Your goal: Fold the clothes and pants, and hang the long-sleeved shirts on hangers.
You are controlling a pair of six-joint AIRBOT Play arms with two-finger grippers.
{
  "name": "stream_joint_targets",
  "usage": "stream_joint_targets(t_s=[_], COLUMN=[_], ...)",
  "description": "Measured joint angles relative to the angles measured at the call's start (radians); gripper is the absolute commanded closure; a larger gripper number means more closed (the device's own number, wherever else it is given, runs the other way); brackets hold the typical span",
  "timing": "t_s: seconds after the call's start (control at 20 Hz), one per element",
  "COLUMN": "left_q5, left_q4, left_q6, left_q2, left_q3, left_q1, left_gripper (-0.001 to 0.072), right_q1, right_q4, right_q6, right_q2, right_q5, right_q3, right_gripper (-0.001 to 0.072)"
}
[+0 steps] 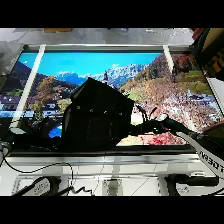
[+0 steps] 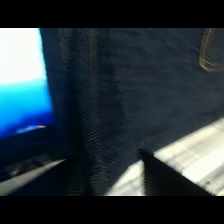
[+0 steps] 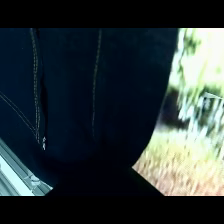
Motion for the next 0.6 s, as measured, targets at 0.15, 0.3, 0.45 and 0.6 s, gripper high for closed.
stream_joint_targets(t_s=[0.15, 0.3, 0.45, 0.6], left_q5=[0.015, 0.014, 0.008, -0.005], left_q4=[-0.03, -0.054, -0.109, -0.247], left_q6=[0.023, 0.071, 0.108, 0.141], left_q2=[0.0, -0.001, 0.002, 0.028], left_q3=[-0.014, -0.025, -0.023, 0.021], left_q1=[-0.003, -0.027, -0.073, -0.117], left_gripper=[0.0673, 0.068, 0.0681, 0.0681], right_q1=[0.0, 0.001, 0.001, 0.001], right_q4=[-0.002, -0.023, -0.076, -0.092], right_q6=[-0.006, -0.026, -0.034, -0.037], right_q2=[0.007, 0.052, 0.146, 0.277], right_q5=[0.001, -0.003, -0.009, -0.008], right_q3=[0.0, 0.0, 0.0, 0.007], right_gripper=[0.0669, 0.0669, 0.0669, 0.0669])
